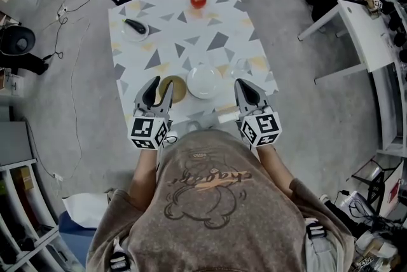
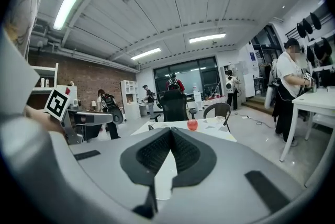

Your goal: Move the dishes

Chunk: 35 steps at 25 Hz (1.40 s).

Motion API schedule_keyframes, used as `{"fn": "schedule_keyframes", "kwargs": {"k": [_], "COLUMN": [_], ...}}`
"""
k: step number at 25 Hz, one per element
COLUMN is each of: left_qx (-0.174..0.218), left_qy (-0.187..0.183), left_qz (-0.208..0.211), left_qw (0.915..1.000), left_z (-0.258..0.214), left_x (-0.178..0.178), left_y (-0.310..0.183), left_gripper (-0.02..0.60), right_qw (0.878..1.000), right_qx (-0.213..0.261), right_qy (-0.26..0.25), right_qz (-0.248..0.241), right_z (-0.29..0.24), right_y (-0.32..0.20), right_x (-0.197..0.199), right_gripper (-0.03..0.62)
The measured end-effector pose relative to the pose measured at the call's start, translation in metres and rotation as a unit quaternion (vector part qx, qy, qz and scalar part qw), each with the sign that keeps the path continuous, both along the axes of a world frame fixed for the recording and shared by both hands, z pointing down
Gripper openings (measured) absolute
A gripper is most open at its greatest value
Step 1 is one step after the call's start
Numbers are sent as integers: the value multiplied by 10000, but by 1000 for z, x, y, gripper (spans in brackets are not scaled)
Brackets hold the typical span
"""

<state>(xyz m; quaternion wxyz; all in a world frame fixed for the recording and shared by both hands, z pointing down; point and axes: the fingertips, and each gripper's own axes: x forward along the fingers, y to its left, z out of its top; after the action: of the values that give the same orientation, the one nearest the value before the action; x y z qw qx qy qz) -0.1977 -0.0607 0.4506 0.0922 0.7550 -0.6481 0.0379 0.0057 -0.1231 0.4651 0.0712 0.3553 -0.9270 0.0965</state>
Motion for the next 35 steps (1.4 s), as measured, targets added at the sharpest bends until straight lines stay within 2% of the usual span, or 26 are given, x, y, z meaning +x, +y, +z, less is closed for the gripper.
{"fn": "schedule_keyframes", "kwargs": {"k": [2, 5, 7, 11, 17, 35], "left_qx": [116, 208, 188, 91, -80, -181], "left_qy": [-22, 26, 75, 141, 129, 159], "left_qz": [-19, -48, -79, -164, -190, -151], "left_qw": [9999, 9998, 9998, 9997, 9997, 9996], "left_z": [1, 3, 7, 18, 35, 38], "left_x": [1, 1, 1, 0, 0, 15], "left_y": [1, 4, 5, 5, 3, -5], "left_gripper": [147, 102, 67, 36, 28, 26], "right_qw": [9999, 9995, 9995, 9996, 9994, 9995], "right_qx": [128, 204, 185, 115, -100, -221], "right_qy": [56, 89, 106, 116, 107, 98], "right_qz": [92, 202, 223, 234, 310, 180], "right_z": [-2, -1, 2, 10, 25, 32], "right_y": [1, 1, 3, 6, 4, -1], "right_x": [2, 5, 6, 7, 13, 14], "right_gripper": [-2, -2, -2, -2, -3, -8]}}
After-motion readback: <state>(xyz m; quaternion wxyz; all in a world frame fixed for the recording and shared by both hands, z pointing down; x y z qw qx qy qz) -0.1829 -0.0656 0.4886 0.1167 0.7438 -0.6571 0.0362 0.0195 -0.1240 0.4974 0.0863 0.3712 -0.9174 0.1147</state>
